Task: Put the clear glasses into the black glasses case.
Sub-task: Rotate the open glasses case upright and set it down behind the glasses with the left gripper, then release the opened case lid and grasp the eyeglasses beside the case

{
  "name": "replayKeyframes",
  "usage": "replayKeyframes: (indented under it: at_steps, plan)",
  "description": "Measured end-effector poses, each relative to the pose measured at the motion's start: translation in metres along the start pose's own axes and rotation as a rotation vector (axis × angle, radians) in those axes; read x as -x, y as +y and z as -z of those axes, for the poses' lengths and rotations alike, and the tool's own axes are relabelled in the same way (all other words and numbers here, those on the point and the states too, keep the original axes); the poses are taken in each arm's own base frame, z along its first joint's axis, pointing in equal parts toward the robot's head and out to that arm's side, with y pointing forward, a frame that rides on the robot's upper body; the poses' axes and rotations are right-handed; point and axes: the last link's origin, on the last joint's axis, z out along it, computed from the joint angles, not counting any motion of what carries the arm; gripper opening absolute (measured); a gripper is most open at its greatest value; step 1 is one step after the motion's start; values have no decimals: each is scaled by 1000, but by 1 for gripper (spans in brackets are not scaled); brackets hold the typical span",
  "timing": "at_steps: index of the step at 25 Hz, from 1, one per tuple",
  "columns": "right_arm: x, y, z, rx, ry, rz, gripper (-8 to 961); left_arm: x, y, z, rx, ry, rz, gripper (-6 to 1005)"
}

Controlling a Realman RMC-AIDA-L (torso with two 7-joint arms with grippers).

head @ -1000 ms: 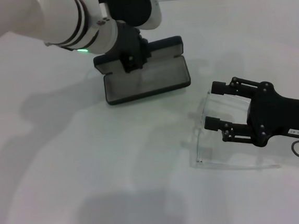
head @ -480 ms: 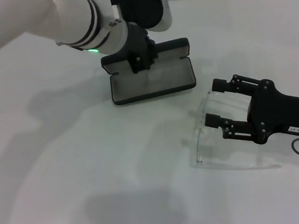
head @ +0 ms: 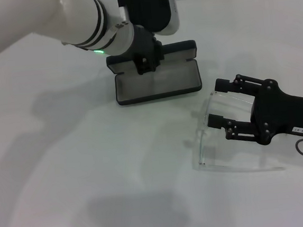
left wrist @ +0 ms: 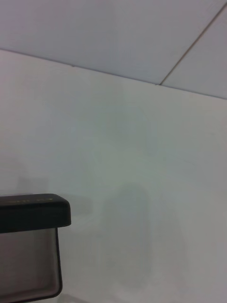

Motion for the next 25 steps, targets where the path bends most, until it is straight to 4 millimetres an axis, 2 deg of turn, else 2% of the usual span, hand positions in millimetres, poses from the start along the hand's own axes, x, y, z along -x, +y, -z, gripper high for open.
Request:
replayKeyframes:
  at_steps: [14, 17, 22, 25]
  plan:
    - [-2, 1, 2, -4, 2, -5, 750, 3, -5, 0, -57, 18, 31, 197]
    - [-2, 1, 2, -4, 2, -5, 751, 4, -4, -1, -57, 17, 30, 376]
    - [-2, 1, 2, -6, 3, -5, 751, 3, -4, 2, -63, 43, 54, 524]
    - [-2, 1, 2, -8, 4, -5, 751, 4, -12, 17, -92, 146, 174, 524]
